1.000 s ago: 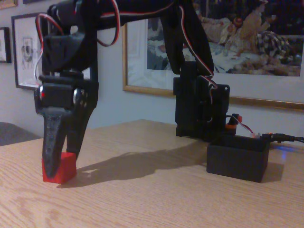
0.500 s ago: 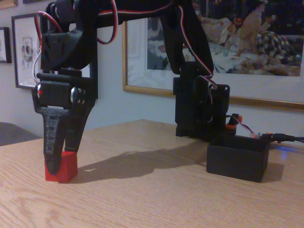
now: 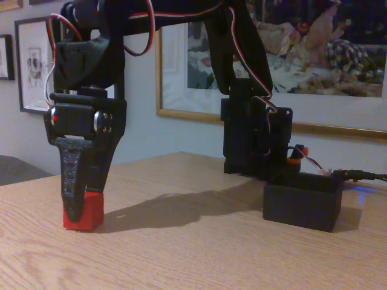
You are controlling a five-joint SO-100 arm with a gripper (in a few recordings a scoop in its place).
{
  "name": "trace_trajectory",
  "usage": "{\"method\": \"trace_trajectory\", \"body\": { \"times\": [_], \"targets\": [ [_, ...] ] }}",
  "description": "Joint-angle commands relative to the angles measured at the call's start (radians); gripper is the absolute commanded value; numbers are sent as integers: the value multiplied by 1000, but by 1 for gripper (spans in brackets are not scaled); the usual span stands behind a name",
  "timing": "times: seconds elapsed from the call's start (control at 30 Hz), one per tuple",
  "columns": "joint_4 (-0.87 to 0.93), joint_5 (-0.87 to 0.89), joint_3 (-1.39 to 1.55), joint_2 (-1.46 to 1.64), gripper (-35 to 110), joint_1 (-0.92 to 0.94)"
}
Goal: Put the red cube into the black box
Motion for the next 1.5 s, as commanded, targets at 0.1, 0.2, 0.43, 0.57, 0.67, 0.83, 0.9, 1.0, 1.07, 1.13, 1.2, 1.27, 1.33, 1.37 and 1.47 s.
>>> {"method": "trace_trajectory", "body": {
  "times": [0.1, 0.2, 0.43, 0.57, 0.67, 0.83, 0.9, 1.0, 1.07, 1.13, 1.2, 1.27, 1.33, 1.37, 1.47],
  "targets": [
    [57, -9, 118, 298, 3, 38],
    [91, -28, 207, 462, 1, 83],
    [178, -74, 336, 707, -1, 244],
    [169, -126, 459, 802, -2, 367],
    [121, -152, 572, 887, -2, 448],
    [101, -181, 690, 939, -2, 568],
    [95, -199, 721, 960, -3, 611],
    [81, -233, 765, 982, -5, 669],
    [58, -255, 799, 992, -5, 698],
    [35, -276, 833, 1002, -6, 729],
    [9, -302, 867, 1009, -6, 759],
    [-14, -325, 894, 1011, -6, 778],
    [-38, -348, 925, 1022, -6, 790],
    [-48, -357, 943, 1032, -7, 796],
    [-81, -371, 1003, 1085, -7, 802]
  ]
}}
